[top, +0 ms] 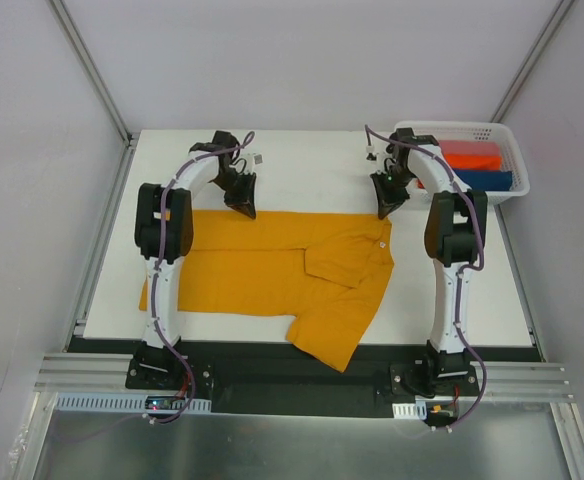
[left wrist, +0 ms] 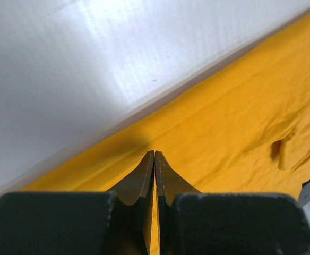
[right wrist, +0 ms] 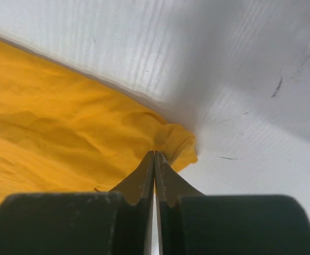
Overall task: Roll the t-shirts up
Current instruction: Fold the T-shirt at the center of the board.
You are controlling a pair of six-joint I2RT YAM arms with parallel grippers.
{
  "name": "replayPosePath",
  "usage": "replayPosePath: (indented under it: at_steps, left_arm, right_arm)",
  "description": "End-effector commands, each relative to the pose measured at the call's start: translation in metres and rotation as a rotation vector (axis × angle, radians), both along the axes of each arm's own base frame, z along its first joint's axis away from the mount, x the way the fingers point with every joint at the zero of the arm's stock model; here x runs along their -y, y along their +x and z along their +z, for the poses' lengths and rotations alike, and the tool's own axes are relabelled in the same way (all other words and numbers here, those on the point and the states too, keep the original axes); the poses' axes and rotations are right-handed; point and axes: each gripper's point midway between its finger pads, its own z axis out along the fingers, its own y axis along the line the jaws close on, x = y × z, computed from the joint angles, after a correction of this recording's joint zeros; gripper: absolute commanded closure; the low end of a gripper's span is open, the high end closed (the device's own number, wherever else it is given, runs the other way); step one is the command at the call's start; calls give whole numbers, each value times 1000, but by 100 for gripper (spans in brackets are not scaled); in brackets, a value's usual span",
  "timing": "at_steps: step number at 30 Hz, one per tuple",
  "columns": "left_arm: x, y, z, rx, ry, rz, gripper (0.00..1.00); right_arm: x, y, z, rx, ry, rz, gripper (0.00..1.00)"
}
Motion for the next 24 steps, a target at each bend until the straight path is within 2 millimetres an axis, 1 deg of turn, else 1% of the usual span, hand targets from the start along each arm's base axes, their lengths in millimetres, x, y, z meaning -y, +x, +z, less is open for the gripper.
replayPosePath:
  at_steps: [1, 3, 5, 6, 8, 9, 10, 11, 12, 13, 15, 16, 18, 19, 20, 22, 23, 24]
  left_arm:
    - [-26, 8, 7, 33, 70, 16, 99]
    - [-34, 10, 3, 34, 99, 27, 100]
    - [-41, 10, -5, 27, 124, 28, 100]
    - [-47, 11, -9, 26, 146, 34, 100]
    - [-60, 16, -18, 20, 172, 48, 100]
    - [-66, 18, -21, 23, 189, 54, 100]
    - [-75, 21, -26, 18, 198, 61, 100]
    - [-80, 27, -25, 31, 205, 68, 100]
    - [-85, 30, -26, 34, 213, 74, 100]
    - [-92, 34, -30, 39, 226, 78, 100]
    - [-101, 45, -28, 64, 235, 93, 100]
    - [-104, 52, -27, 78, 242, 99, 100]
    - [-108, 59, -27, 95, 246, 103, 100]
    - [-111, 68, -26, 115, 256, 106, 100]
    - [-114, 72, -26, 123, 260, 113, 100]
    - [-114, 80, -20, 145, 253, 116, 100]
    - [-108, 81, -13, 156, 216, 111, 100]
    - [-102, 82, -6, 167, 195, 103, 100]
  right_arm:
    - [26, -13, -6, -40, -127, 70, 97]
    - [29, -13, -11, -47, -153, 79, 97]
    - [30, -7, -12, -29, -163, 94, 97]
    - [28, -5, -17, -33, -170, 106, 97]
    - [25, 10, -13, 10, -178, 133, 97]
    - [20, 10, -14, 6, -185, 155, 97]
    - [17, 12, -22, -5, -193, 174, 97]
    - [14, 22, -17, 26, -196, 189, 97]
    - [9, 23, -18, 32, -205, 207, 97]
    - [7, 25, -25, 27, -210, 214, 97]
    - [6, 32, -28, 42, -224, 212, 98]
    - [8, 33, -33, 36, -229, 208, 98]
    - [7, 37, -34, 47, -236, 195, 99]
    - [7, 39, -33, 55, -235, 186, 99]
    - [7, 44, -32, 76, -243, 176, 99]
    - [9, 52, -29, 103, -250, 162, 99]
    - [7, 55, -28, 117, -243, 162, 99]
    - [4, 61, -21, 142, -227, 161, 99]
